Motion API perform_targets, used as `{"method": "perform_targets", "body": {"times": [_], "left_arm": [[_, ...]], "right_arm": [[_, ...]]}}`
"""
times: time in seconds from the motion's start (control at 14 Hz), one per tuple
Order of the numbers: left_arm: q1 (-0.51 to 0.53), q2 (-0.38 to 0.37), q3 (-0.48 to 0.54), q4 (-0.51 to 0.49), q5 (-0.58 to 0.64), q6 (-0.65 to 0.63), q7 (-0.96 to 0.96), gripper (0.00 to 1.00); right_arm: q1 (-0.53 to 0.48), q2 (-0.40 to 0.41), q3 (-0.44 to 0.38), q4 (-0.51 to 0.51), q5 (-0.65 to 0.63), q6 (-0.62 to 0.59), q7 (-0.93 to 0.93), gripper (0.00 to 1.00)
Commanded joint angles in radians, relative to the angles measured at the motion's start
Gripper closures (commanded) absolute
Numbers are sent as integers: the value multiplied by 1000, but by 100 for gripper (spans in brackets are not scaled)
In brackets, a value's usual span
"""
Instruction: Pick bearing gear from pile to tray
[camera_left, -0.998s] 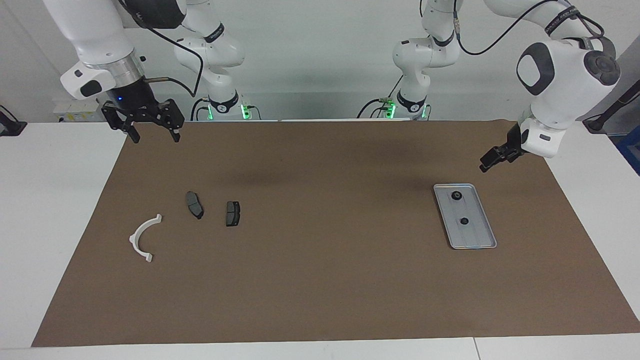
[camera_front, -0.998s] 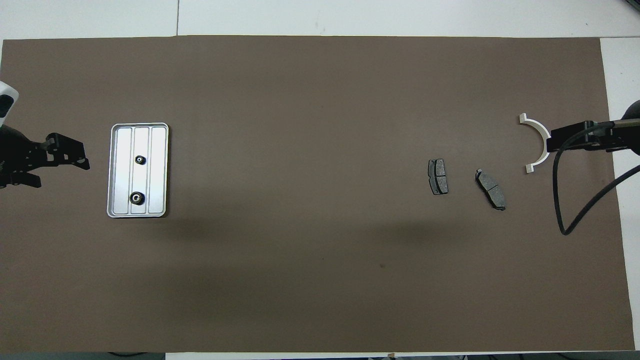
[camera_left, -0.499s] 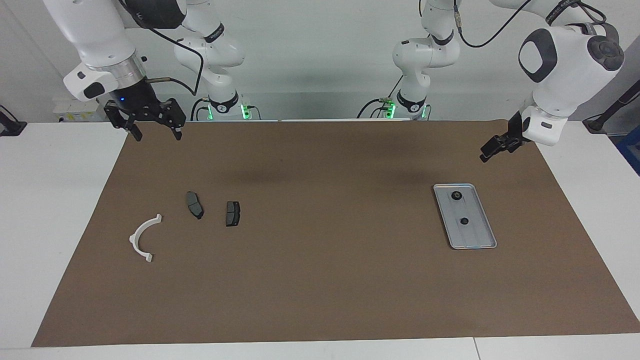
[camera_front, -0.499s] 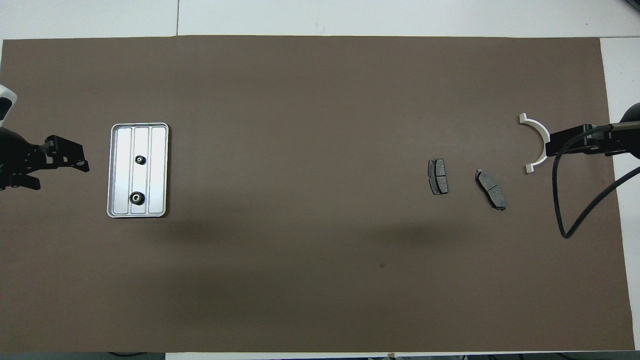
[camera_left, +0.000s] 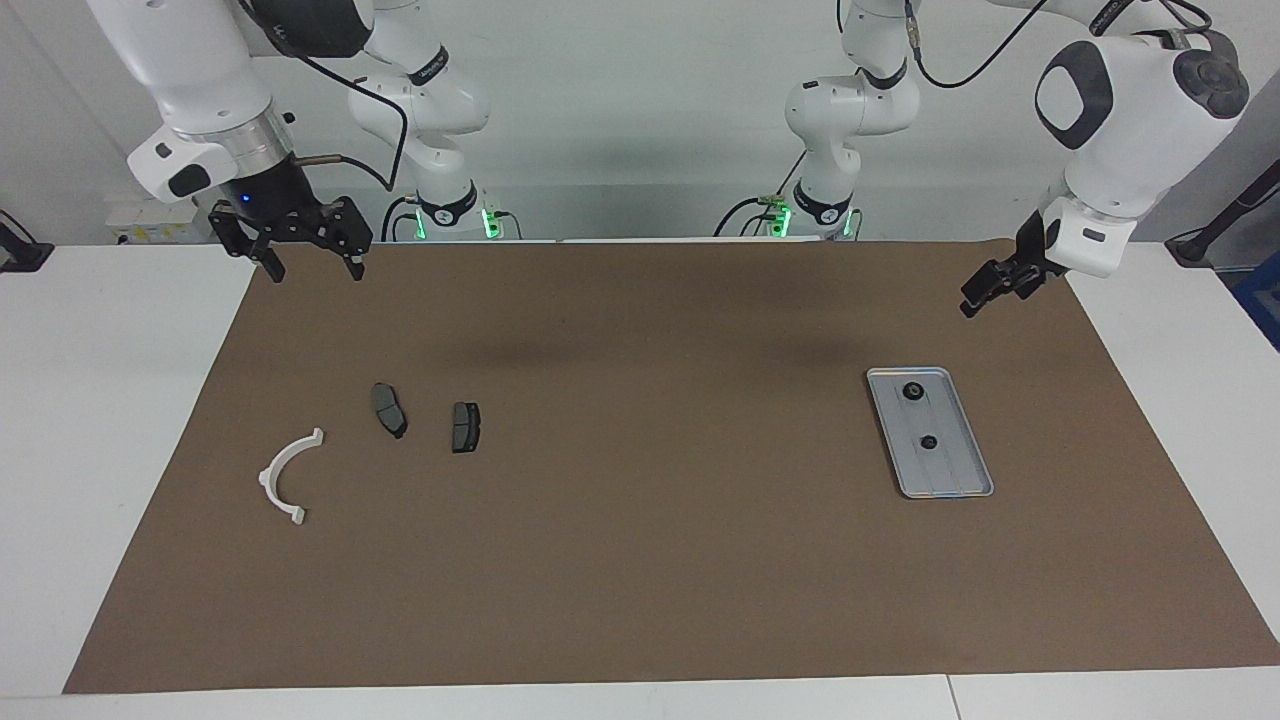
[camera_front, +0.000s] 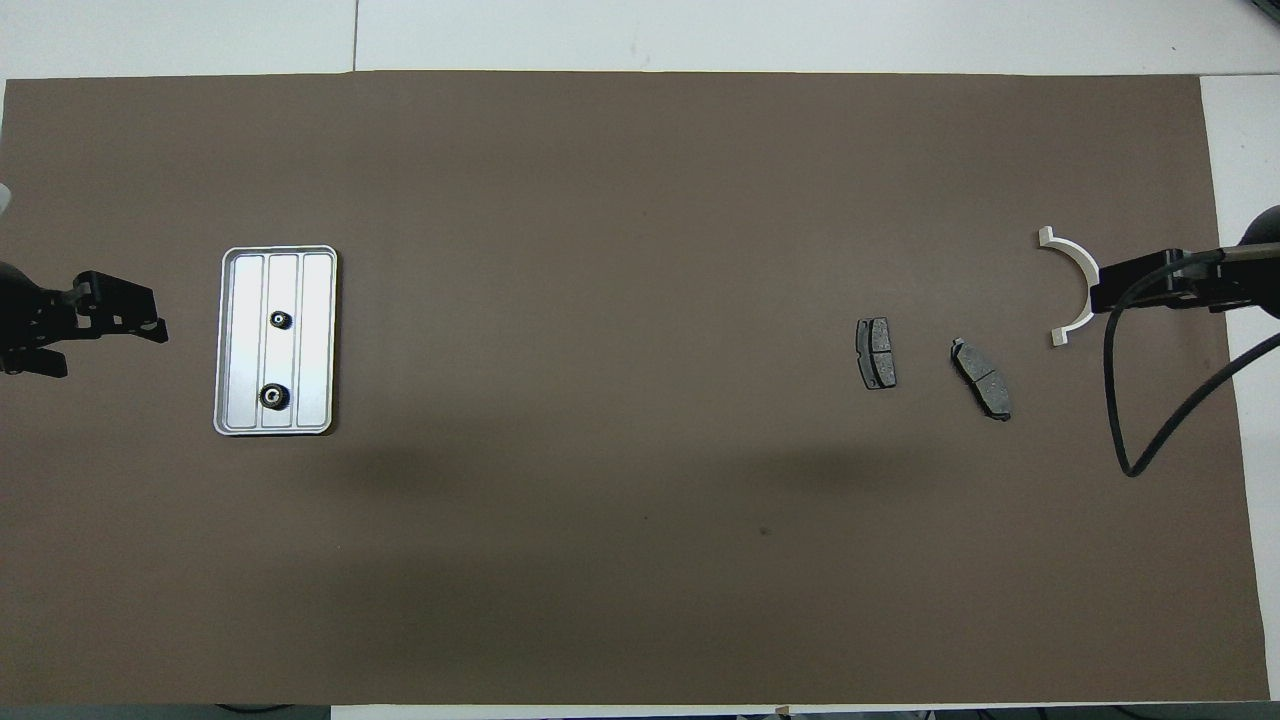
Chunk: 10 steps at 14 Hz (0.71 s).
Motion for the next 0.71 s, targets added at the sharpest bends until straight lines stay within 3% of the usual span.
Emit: {"method": "perform_targets", "body": {"times": [0.0,0.64], "left_arm": [[13,-27,-22,-27,-3,16,30,0],[17,-29,-58,42,-3,-36,28,0]], "right_arm": [[-5,-7,3,-6,-4,-16,-9,0],[-3,-7,3,-6,-4,-16,-9,0]]}}
